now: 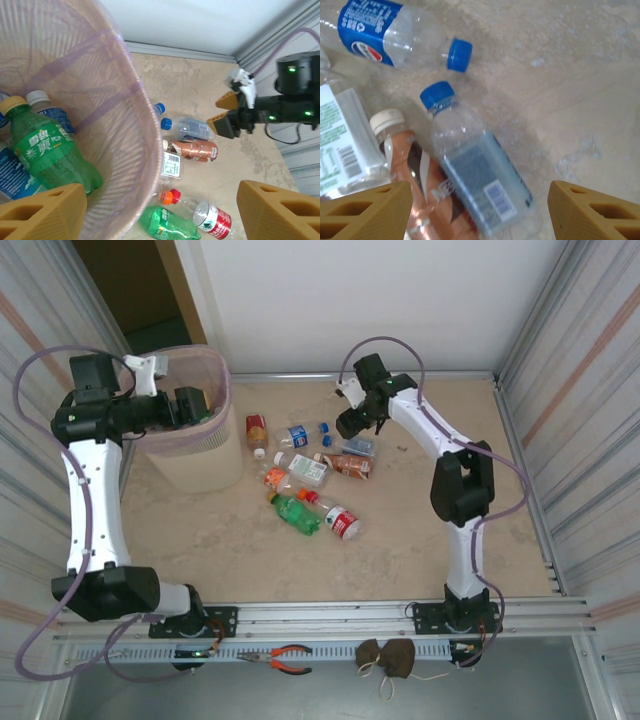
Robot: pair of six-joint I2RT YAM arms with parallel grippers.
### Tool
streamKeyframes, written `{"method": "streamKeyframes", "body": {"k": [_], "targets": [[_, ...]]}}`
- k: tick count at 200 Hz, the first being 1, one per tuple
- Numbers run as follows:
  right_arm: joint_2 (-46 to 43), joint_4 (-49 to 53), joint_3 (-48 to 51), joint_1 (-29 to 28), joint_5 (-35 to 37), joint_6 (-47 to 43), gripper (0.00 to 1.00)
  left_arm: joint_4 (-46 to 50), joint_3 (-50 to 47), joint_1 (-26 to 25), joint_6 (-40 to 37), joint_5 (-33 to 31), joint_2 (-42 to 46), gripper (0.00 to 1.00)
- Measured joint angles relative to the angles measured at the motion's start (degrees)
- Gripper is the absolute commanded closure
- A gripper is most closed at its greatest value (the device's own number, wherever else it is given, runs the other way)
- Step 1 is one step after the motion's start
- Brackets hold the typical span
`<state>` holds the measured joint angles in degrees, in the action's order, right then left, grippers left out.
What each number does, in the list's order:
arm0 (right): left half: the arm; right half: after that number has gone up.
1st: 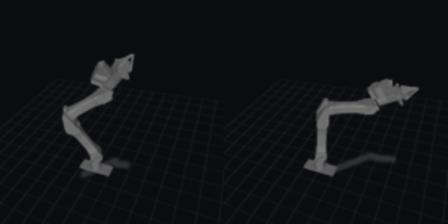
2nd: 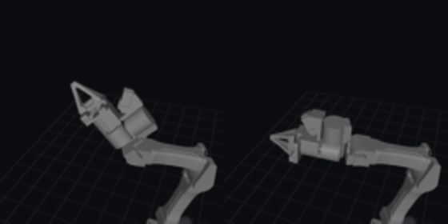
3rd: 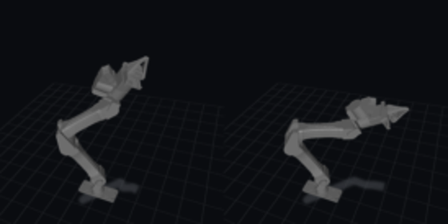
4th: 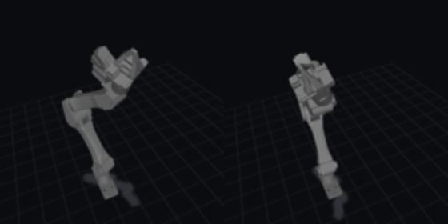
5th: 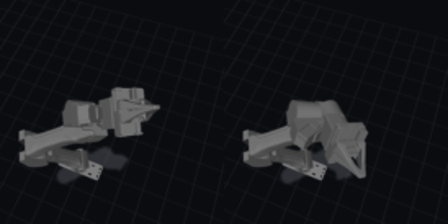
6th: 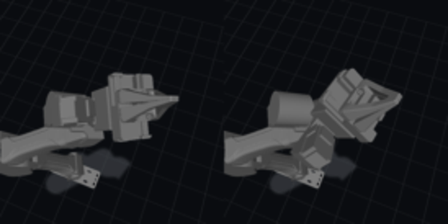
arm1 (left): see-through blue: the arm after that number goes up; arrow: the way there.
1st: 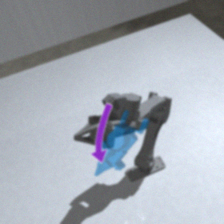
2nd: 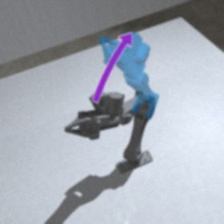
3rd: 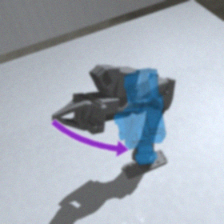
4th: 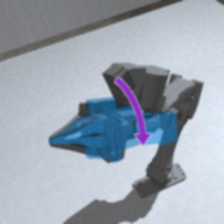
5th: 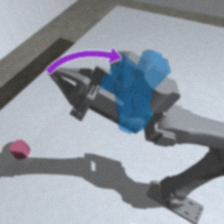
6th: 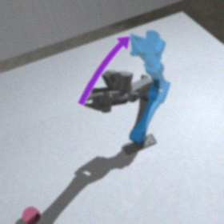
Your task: Put the plastic bottles in the bin
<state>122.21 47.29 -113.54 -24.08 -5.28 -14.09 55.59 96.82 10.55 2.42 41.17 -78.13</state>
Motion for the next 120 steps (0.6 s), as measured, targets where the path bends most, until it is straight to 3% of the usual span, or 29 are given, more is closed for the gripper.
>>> {"method": "streamKeyframes", "body": {"k": [49,120], "targets": [[10.1,3.19,-9.64,-0.5,-1.25,-3.13,0.21,-1.42,-0.15,0.0,1.49,1.9,1.6,0.21],[16.11,5.86,-11.21,-1.03,-1.01,-4.44,0.22,-1.68,-0.7,0.0,2.14,2.36,1.9,0.22]]}}
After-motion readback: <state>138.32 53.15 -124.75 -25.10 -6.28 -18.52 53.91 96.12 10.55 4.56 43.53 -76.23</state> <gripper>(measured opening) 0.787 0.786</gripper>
